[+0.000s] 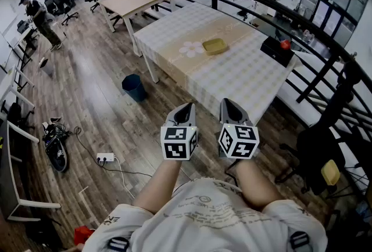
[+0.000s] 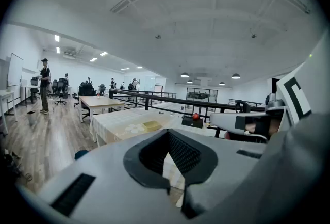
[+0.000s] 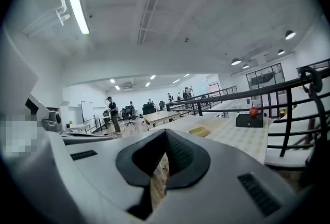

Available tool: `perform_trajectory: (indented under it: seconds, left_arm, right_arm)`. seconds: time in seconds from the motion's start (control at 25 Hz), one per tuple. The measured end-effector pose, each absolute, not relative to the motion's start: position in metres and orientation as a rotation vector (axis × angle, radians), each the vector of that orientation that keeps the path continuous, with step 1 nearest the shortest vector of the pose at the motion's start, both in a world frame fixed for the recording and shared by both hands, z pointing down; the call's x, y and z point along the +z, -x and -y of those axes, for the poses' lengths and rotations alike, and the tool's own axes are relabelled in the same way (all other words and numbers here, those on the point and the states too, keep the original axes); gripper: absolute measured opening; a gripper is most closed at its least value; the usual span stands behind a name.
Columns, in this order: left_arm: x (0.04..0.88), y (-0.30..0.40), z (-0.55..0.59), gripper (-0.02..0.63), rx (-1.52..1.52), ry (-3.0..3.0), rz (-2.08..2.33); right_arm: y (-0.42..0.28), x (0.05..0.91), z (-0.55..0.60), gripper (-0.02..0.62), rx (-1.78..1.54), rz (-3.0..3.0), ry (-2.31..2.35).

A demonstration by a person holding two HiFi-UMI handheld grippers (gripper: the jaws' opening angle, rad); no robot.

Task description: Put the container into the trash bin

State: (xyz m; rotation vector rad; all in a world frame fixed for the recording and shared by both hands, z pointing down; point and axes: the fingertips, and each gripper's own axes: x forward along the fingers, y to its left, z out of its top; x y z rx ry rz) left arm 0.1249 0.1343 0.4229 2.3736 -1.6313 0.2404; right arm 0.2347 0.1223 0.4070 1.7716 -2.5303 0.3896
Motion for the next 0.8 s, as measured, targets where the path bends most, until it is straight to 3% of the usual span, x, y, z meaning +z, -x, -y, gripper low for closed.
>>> perform_trajectory:
  seconds: [0.8]
  left_arm:
    - [0.435,-0.072,-0.143,0.005,0.251,-2.39,1.576]
  right_arm:
    - [-0.174,0.419,-0.129,0.002,0.46,2.53,-1.773]
